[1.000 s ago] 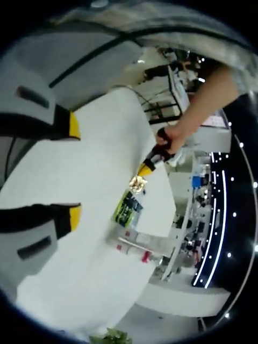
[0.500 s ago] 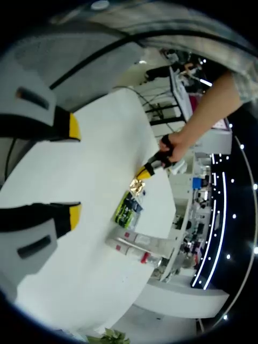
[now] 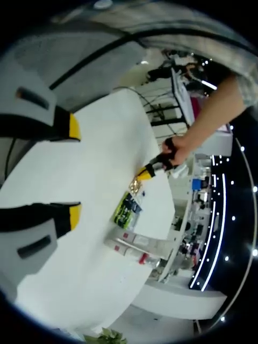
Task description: Arrange the skincare products in the storage area until every visible bottle or jar stands upright without overlapping.
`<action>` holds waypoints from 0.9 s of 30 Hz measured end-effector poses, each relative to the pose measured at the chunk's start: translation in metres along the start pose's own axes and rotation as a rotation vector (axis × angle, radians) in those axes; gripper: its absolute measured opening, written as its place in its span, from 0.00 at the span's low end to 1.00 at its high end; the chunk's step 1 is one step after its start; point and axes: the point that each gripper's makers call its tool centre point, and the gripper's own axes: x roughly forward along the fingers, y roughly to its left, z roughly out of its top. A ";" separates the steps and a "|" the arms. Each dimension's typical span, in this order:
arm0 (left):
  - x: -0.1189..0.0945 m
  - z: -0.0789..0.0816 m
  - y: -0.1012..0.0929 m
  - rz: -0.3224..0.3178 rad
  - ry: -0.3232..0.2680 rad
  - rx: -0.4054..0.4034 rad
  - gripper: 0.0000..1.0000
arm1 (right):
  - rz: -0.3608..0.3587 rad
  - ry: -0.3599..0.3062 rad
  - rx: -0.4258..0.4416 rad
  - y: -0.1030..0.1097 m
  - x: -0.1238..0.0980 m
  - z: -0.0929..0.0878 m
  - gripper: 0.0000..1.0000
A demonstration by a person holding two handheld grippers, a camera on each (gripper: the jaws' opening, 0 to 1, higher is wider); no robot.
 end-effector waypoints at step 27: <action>-0.058 -0.052 -0.078 -0.020 -0.217 0.356 0.42 | 0.011 -0.077 -0.012 0.003 -0.006 0.016 0.46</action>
